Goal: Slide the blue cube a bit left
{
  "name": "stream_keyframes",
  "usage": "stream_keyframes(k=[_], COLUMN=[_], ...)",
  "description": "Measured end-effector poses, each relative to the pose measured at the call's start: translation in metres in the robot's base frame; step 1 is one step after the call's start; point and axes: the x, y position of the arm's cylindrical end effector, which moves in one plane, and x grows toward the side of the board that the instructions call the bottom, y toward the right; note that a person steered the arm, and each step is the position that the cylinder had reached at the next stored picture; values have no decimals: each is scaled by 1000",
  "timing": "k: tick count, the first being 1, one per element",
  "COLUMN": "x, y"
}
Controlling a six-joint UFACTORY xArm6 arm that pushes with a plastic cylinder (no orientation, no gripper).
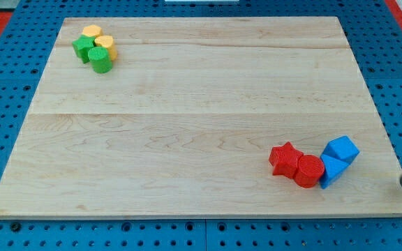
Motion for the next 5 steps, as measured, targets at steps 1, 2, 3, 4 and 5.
stream_keyframes(k=[1,2,3,4,5], x=[-12,-43,-48,-74,-80], y=[5,0,-40,-44,-70])
